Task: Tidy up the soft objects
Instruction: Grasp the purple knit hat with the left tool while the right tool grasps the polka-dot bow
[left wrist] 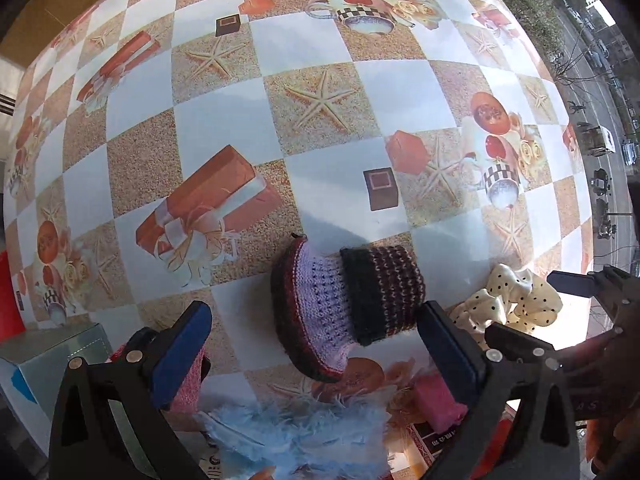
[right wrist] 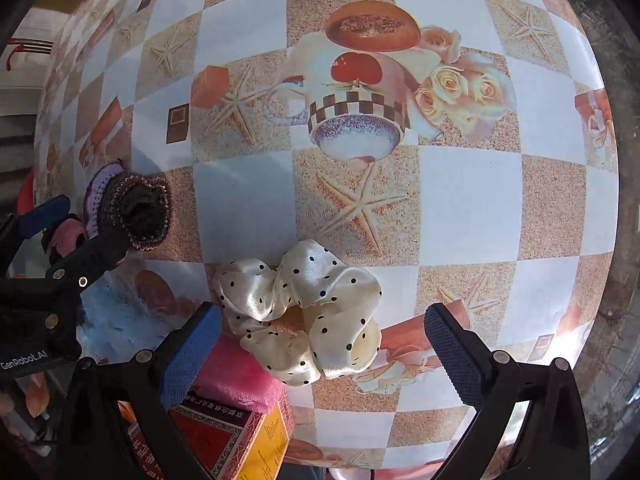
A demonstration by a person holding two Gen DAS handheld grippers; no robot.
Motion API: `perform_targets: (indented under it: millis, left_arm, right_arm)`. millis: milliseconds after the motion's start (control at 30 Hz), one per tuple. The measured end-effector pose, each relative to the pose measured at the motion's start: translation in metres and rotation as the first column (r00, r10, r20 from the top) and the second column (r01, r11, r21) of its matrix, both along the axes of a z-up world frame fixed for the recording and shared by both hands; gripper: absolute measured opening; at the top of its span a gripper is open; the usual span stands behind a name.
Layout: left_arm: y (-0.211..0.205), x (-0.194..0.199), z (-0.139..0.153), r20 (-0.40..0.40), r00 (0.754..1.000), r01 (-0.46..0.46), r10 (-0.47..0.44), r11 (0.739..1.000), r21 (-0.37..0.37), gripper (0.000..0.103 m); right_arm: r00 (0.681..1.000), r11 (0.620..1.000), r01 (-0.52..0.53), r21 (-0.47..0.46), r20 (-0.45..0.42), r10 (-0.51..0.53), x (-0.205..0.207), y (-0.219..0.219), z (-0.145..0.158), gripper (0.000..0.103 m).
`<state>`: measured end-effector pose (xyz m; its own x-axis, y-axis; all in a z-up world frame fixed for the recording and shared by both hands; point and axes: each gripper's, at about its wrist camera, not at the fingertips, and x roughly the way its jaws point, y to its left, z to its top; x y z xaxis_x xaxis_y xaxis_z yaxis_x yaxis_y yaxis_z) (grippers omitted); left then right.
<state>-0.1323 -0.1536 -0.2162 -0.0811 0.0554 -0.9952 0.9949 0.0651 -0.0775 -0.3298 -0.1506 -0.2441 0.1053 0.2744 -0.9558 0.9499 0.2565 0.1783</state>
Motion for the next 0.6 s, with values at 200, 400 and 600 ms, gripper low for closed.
perform_targets:
  millis: [200,400,600]
  left_arm:
    - [-0.011,-0.009,-0.022,0.028,1.000,0.004,-0.005,1.000,0.029,0.103]
    - [-0.019,-0.017,-0.040,0.082,0.996,0.024,-0.029,0.998,0.060,0.103]
    - [-0.020,-0.024,-0.041,0.092,0.995,0.023,-0.027,0.999,0.042,0.103]
  right_arm:
    - [0.994,0.995,-0.096,-0.004,-0.054,0.096,0.014,0.013,-0.020,0.102]
    - [0.975,0.981,-0.184,-0.057,-0.138,0.175,0.028,0.025,-0.027,0.103]
    - [0.975,0.982,-0.181,-0.048,-0.137,0.173,0.042,0.011,-0.034,0.103]
